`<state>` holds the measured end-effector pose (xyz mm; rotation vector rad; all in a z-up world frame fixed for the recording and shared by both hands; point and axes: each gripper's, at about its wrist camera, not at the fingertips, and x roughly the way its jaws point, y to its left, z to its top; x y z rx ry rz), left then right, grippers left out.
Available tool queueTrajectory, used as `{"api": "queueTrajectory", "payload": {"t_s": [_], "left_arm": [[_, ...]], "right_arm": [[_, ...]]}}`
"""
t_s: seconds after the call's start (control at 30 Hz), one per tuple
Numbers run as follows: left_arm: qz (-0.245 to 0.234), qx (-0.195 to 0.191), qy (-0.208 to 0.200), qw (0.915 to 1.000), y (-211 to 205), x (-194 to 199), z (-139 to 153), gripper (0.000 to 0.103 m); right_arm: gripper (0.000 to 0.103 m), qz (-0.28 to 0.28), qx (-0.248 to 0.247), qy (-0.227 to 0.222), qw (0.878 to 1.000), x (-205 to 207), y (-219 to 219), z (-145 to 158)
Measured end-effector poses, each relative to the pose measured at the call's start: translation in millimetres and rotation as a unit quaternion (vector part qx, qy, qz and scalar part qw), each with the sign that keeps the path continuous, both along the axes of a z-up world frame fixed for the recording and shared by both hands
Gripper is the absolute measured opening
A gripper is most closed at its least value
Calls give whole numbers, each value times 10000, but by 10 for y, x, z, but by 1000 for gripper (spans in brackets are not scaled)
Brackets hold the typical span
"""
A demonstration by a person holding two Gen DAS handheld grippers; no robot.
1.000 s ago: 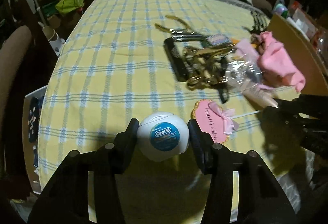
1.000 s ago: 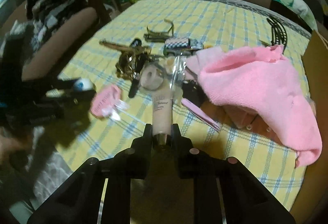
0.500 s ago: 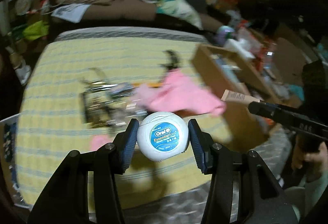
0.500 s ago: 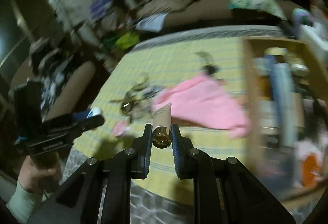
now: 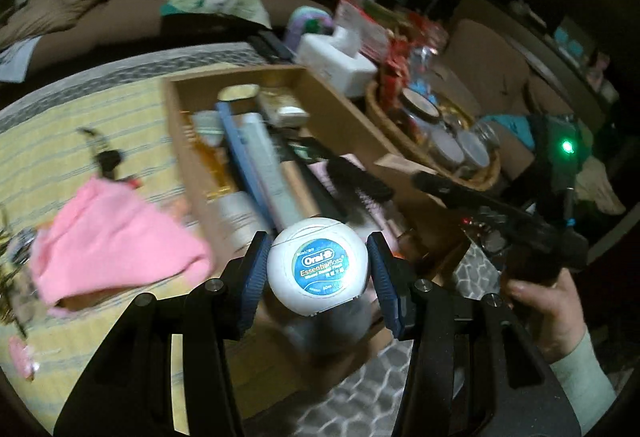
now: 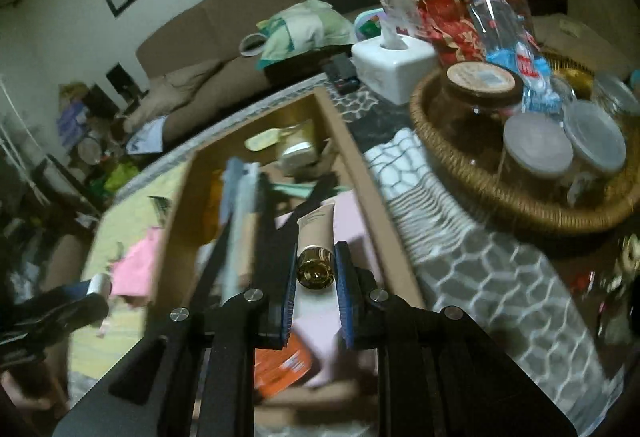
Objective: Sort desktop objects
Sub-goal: 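Carry the floss and foundation tube into the tray and release them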
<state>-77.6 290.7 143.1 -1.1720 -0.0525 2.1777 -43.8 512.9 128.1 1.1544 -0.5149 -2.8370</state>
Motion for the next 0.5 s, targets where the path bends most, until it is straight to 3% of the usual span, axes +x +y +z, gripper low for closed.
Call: {"api": "queueTrajectory", "payload": {"t_s": [0.17, 0.33, 0.4, 0.5], "left_arm": [[-177, -326, -61, 9993, 489, -158, -181, 47], [-281, -679, -151, 9972, 709, -255, -417, 47], [-312, -753, -181, 9965, 769, -276, -494, 47], [-363, -790, -197, 9960, 873, -283, -567, 47]], "right_arm": [[18, 231, 544, -339, 9977, -294, -62, -200], [21, 413, 791, -453, 9950, -280, -61, -225], [30, 376, 788, -365, 9955, -229, -30, -178], [32, 343, 469, -255, 9980, -156, 73, -107]]}}
